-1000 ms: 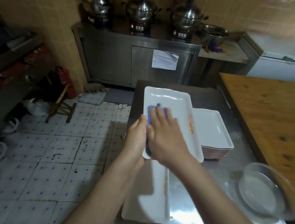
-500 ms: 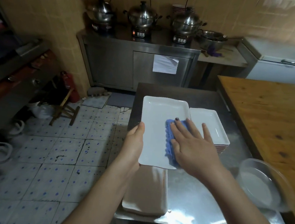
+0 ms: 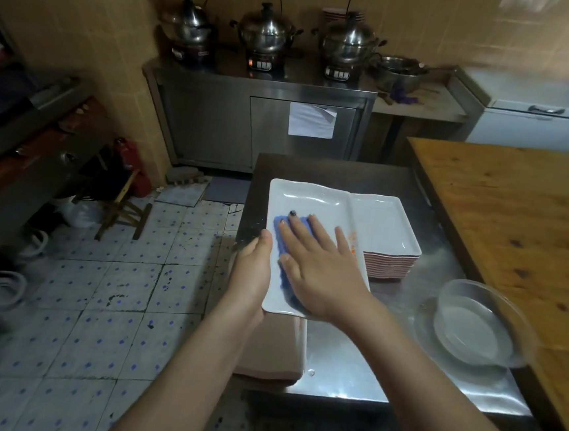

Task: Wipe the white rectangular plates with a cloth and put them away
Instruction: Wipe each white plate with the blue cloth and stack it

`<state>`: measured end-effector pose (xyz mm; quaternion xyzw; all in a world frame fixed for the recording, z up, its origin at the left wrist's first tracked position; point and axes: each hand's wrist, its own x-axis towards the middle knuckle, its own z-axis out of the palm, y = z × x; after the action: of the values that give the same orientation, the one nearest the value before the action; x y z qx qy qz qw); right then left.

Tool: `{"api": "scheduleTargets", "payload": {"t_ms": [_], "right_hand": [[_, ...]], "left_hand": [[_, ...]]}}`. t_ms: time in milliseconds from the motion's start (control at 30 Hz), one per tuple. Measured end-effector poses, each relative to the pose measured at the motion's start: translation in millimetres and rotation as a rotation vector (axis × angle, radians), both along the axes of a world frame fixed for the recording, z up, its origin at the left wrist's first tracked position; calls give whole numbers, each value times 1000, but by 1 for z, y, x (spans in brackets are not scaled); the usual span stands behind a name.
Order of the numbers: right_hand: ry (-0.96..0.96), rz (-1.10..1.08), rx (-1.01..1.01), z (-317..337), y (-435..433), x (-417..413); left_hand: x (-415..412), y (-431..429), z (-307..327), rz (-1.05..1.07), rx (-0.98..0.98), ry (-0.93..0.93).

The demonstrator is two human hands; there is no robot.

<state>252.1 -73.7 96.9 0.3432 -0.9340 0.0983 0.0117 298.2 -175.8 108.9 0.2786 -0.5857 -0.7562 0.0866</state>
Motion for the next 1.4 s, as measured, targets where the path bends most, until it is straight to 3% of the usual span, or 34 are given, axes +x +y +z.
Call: {"api": "scheduleTargets", "payload": {"t_ms": [167,233,400,500,733,933,1200,1400], "right_hand": [[-4,-202,16,5,26,-7],[-2,-188,40,-1,35,14],[-202,-38,-82,-6,16,58],[-122,-15,-45,0,10,44],[-29,-212,-4,-2,38,34],[-163,26,-78,-7,32,66],[-38,-150,5,3,42,33],[-31,-22,-4,-7,29,45]], "left_hand": [[8,2,0,1,-19,49],[12,2,0,12,-30,59],[23,17,-5,46,-26,29],[29,25,-8,44,13,11],[39,25,-5,57,-14,33],[44,30,-7,68,-10,20],[40,34,-10,46,11,29],[32,39,-9,6,-11,22]]}}
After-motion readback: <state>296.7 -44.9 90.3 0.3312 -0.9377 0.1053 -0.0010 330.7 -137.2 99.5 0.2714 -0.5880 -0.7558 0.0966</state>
